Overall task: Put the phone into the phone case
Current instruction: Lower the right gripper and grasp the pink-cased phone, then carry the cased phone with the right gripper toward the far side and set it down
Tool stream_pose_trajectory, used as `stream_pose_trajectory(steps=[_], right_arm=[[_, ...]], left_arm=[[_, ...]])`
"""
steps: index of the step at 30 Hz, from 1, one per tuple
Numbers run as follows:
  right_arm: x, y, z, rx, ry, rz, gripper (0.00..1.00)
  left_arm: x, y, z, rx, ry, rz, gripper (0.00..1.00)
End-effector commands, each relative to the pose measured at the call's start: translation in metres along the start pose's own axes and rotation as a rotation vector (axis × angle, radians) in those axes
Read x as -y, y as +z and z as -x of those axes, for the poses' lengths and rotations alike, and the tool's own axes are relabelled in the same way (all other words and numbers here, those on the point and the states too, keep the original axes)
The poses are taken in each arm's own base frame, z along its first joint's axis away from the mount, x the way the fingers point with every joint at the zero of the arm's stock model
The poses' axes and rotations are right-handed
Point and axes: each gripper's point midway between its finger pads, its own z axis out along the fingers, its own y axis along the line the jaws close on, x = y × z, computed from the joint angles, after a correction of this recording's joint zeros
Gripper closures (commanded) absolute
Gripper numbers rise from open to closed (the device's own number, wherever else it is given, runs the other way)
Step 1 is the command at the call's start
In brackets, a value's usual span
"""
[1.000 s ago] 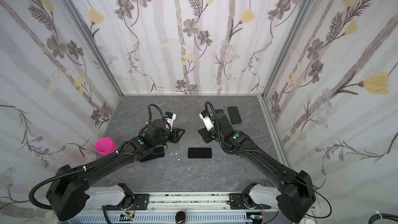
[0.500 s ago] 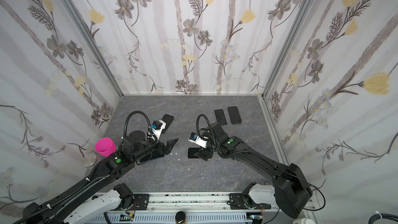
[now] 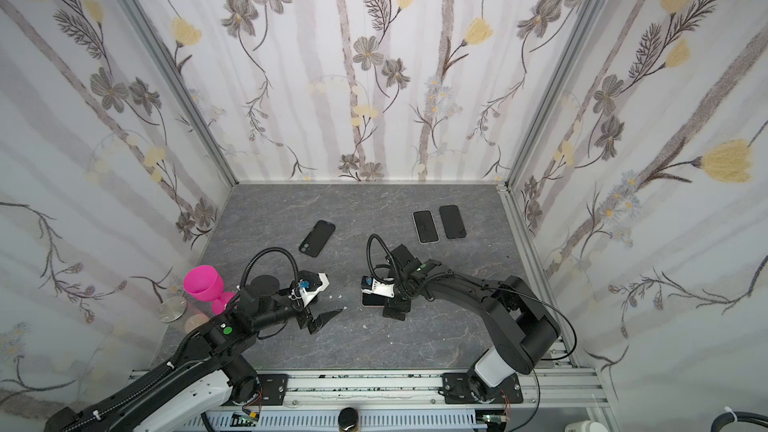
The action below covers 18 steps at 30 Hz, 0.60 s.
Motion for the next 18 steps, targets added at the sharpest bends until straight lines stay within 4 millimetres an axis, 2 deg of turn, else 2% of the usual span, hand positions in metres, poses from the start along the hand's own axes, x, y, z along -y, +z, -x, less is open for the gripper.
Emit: stream_pose_trajectory(steps=[1,7,8,12,18], right_arm=[[0.004,0.002,-0.003,-0.028,-0.019,-0.013,0.04],[0.009,0.002,-0.003,-0.040,-0.037,-0.035,0.03],[0.009,0.009,-0.009,-0.067,-0.033,-0.027,0.03],[0.013,0.013,-0.013,-0.091,-0.032,-0.035,0.03],[0.015,0.016,-0.010,-0.092,-0.032,-0.020,0.03]], left_arm=[[-0.009,0.003,0.006,0.010,0.060,0.040,0.00],[-0.008,0.006,-0.003,-0.020,0.061,0.033,0.00],[-0.008,0.006,-0.003,-0.021,0.062,0.033,0.00],[-0.008,0.007,-0.005,-0.023,0.063,0.032,0.00],[-0.013,0.006,-0.005,-0.023,0.072,0.063,0.00]])
